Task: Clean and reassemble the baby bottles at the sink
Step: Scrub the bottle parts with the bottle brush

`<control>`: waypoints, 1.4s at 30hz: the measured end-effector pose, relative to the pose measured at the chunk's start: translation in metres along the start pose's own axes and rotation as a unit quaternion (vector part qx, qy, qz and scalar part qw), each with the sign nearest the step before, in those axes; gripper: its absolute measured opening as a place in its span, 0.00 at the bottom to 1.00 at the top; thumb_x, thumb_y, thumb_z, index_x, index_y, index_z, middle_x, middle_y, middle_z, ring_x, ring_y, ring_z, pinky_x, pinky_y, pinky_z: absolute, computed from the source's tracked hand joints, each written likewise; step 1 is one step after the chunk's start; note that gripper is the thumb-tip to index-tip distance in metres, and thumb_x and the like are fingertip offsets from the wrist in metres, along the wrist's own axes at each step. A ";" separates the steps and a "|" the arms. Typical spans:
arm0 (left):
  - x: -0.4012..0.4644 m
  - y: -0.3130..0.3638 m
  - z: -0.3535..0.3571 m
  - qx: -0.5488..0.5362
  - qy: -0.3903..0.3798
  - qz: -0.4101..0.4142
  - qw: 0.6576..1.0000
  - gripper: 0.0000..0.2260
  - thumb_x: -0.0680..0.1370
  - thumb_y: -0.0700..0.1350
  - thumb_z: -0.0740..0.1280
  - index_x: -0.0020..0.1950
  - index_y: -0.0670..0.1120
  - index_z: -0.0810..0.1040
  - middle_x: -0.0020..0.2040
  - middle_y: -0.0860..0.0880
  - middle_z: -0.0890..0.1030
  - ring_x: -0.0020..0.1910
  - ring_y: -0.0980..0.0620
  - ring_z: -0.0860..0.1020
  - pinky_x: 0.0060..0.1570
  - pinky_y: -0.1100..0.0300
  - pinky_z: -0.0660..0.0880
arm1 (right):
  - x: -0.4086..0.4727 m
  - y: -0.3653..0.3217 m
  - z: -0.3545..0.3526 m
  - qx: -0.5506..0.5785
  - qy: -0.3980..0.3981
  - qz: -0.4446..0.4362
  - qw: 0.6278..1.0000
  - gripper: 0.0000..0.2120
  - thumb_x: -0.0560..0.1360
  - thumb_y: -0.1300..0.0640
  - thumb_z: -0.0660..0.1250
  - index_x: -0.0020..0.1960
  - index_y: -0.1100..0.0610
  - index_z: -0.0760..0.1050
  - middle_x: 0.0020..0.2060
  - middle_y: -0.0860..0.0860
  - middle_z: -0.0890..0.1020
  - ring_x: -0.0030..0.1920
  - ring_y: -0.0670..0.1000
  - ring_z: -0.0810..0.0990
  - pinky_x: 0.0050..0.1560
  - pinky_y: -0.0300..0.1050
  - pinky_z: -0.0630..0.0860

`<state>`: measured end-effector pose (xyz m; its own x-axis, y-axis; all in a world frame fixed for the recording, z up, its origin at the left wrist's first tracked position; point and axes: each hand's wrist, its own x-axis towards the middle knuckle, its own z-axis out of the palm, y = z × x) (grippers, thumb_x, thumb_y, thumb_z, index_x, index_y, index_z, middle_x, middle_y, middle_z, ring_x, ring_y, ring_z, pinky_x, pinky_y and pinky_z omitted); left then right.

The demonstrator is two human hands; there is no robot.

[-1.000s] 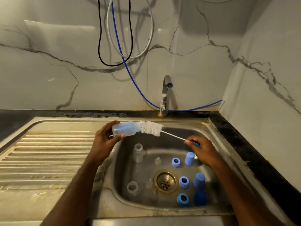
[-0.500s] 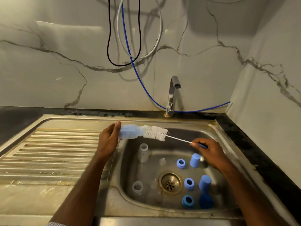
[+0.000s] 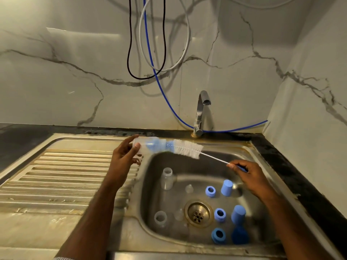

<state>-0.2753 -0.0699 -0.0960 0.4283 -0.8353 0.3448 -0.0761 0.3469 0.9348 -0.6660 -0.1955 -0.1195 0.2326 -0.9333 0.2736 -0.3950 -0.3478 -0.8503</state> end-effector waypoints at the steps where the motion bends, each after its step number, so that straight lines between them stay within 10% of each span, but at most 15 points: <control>1: 0.001 -0.001 -0.002 -0.015 0.003 -0.007 1.000 0.16 0.80 0.48 0.67 0.68 0.49 0.78 0.53 0.43 0.84 0.48 0.45 0.82 0.40 0.53 0.80 | 0.000 -0.001 0.000 0.005 0.001 0.003 1.000 0.04 0.78 0.58 0.71 0.50 0.51 0.83 0.46 0.48 0.86 0.52 0.49 0.83 0.57 0.47 0.77; 21: -0.003 -0.004 0.020 0.011 0.027 -0.041 0.999 0.15 0.79 0.58 0.65 0.56 0.49 0.82 0.50 0.49 0.85 0.50 0.45 0.84 0.43 0.53 0.83 | 0.001 -0.002 0.014 0.013 -0.042 0.024 0.999 0.07 0.79 0.60 0.69 0.46 0.49 0.82 0.40 0.43 0.85 0.47 0.44 0.82 0.49 0.38 0.73; 27: -0.005 -0.001 0.022 0.044 -0.006 -0.058 0.997 0.18 0.80 0.58 0.63 0.66 0.52 0.75 0.56 0.46 0.81 0.47 0.43 0.84 0.36 0.55 0.82 | 0.003 0.001 0.006 0.012 -0.029 0.027 0.999 0.05 0.78 0.59 0.71 0.46 0.51 0.83 0.42 0.47 0.86 0.48 0.48 0.83 0.53 0.43 0.75; 33: -0.005 0.000 0.015 0.114 -0.042 0.010 0.993 0.24 0.78 0.44 0.71 0.74 0.51 0.72 0.68 0.49 0.77 0.61 0.48 0.80 0.51 0.48 0.83 | -0.001 -0.002 0.011 0.010 -0.079 0.052 0.995 0.06 0.79 0.62 0.68 0.46 0.55 0.82 0.41 0.52 0.85 0.46 0.51 0.82 0.52 0.44 0.76; 38: -0.009 0.004 0.024 0.091 -0.049 -0.002 0.995 0.13 0.81 0.54 0.65 0.63 0.51 0.77 0.56 0.46 0.81 0.44 0.47 0.83 0.35 0.57 0.81 | -0.005 -0.011 0.011 0.051 -0.065 0.032 0.996 0.07 0.79 0.64 0.67 0.47 0.56 0.82 0.41 0.48 0.86 0.44 0.42 0.83 0.48 0.31 0.75; 42: -0.010 0.003 0.013 0.119 -0.063 -0.108 0.985 0.31 0.81 0.67 0.52 0.51 0.41 0.80 0.34 0.40 0.79 0.26 0.47 0.75 0.25 0.60 0.73 | -0.007 -0.013 0.005 0.068 -0.072 0.009 0.995 0.05 0.77 0.63 0.70 0.49 0.57 0.84 0.43 0.47 0.87 0.46 0.41 0.83 0.48 0.29 0.76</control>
<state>-0.2918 -0.0664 -0.0959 0.3432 -0.9302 0.1299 -0.2113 0.0583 0.9757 -0.6579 -0.1842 -0.1124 0.3560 -0.9132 0.1983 -0.2786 -0.3063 -0.9103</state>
